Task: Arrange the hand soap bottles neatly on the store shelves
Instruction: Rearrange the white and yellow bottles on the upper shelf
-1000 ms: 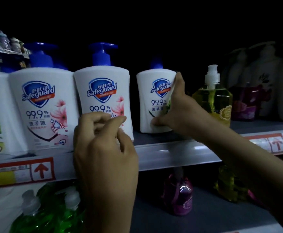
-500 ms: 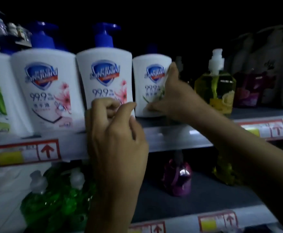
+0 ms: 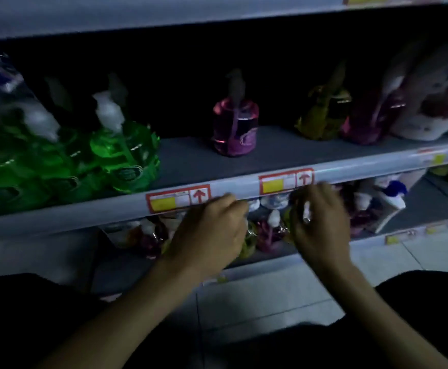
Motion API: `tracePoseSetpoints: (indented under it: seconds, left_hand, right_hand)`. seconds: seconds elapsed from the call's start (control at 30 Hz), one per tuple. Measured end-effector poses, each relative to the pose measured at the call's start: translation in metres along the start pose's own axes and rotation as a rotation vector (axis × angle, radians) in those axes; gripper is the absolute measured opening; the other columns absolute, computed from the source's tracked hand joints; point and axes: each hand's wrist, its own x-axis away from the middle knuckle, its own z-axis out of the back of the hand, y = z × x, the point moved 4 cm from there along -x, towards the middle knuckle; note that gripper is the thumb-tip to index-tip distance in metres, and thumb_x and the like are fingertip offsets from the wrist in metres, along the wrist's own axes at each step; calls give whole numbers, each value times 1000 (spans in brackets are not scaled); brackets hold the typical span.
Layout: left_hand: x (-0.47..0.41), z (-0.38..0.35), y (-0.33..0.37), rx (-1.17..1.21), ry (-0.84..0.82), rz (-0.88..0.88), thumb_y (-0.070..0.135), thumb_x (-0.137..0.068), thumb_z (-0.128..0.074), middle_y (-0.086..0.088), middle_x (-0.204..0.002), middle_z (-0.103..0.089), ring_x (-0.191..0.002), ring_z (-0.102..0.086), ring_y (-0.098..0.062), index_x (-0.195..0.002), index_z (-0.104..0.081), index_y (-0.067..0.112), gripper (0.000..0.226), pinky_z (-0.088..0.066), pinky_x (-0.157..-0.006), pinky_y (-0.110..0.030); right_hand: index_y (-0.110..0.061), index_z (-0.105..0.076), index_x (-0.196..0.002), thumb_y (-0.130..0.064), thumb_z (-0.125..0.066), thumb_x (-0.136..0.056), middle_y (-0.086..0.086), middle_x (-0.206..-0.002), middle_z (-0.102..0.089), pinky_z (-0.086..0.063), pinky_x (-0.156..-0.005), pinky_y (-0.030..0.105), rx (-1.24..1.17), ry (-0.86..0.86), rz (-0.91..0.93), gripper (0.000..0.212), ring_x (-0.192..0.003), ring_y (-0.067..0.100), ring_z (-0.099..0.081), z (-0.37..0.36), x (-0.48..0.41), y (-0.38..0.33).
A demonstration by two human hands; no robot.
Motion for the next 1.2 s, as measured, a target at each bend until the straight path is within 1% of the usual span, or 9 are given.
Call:
tracePoseSetpoints:
  seconds: [0.13, 0.27, 0.33, 0.43, 0.63, 0.73, 0.9, 1.1, 1.2]
  left_hand:
    - [13, -90, -16, -72, -474, 118, 13, -90, -46, -10, -81, -59, -74, -59, -28, -71, -52, 11, 20, -48, -59, -35]
    - [-2, -135, -9, 14, -502, 200, 8, -86, -47, -12, -80, -55, -76, -58, -33, -60, -36, 16, 30, -42, -59, -33]
    - [-18, -144, 2, 69, -449, 216, 10, -86, -48, -14, -89, -57, -87, -58, -34, -73, -47, 12, 14, -44, -65, -35]
    - [-43, -162, 24, 188, -397, 232, 12, -88, -49, -14, -105, -60, -98, -57, -33, -106, -60, 8, 22, -47, -76, -37]
    - [-84, -202, 79, 430, -354, 216, 5, -82, -52, -14, -107, -63, -101, -57, -29, -108, -65, 11, 29, -44, -85, -30]
    - [-101, -226, 104, 494, -361, 209, 5, -82, -52, -14, -114, -59, -105, -58, -29, -115, -63, 13, 35, -46, -91, -35]
    - [-114, -255, 135, 564, -403, 209, 8, -83, -51, -11, -115, -57, -106, -58, -30, -115, -61, 17, 35, -49, -89, -40]
    - [-128, -268, 146, 706, -407, 287, 7, -82, -52, 0, -97, -55, -95, -60, -30, -107, -61, 22, 31, -51, -85, -39]
    - [-132, -268, 149, 733, -412, 316, 6, -83, -51, 8, -89, -51, -94, -61, -27, -107, -62, 21, 30, -52, -83, -35]
  right_hand:
    - [-19, -62, -104, -24, -48, -87, 9, -109, -63, -51, -76, 40, 182, -563, -245, 23, -101, 38, -61, -56, 37, 41]
    - [-18, -61, -118, -19, -51, -87, 15, -123, -60, -48, -92, 39, 218, -705, -499, 32, -114, 35, -59, -60, 45, 96]
    - [-11, -60, -121, -20, -55, -88, 18, -125, -60, -48, -96, 40, 243, -719, -553, 35, -116, 35, -58, -54, 27, 139]
    - [-7, -59, -124, -28, -58, -92, 18, -126, -59, -44, -94, 39, 277, -673, -633, 39, -117, 36, -56, -22, -20, 204]
    - [4, -55, -120, -25, -63, -84, 27, -117, -59, -44, -82, 41, 187, -228, -935, 46, -110, 43, -57, 25, -30, 297]
    - [-10, -46, -136, -33, -69, -80, 23, -127, -56, -49, -94, 48, 19, -232, -986, 65, -114, 44, -56, 1, -26, 317]
    - [-20, -36, -142, -19, -74, -77, 20, -134, -47, -48, -96, 47, 10, -123, -1012, 75, -117, 43, -51, -2, -33, 341]
    - [-18, -38, -140, -12, -72, -80, 19, -139, -32, -47, -98, 48, -116, -69, -1026, 69, -115, 41, -47, -8, -36, 358]
    - [-12, -36, -133, -15, -77, -76, 19, -136, -40, -49, -90, 47, -97, -15, -976, 70, -114, 41, -50, -12, -36, 358]
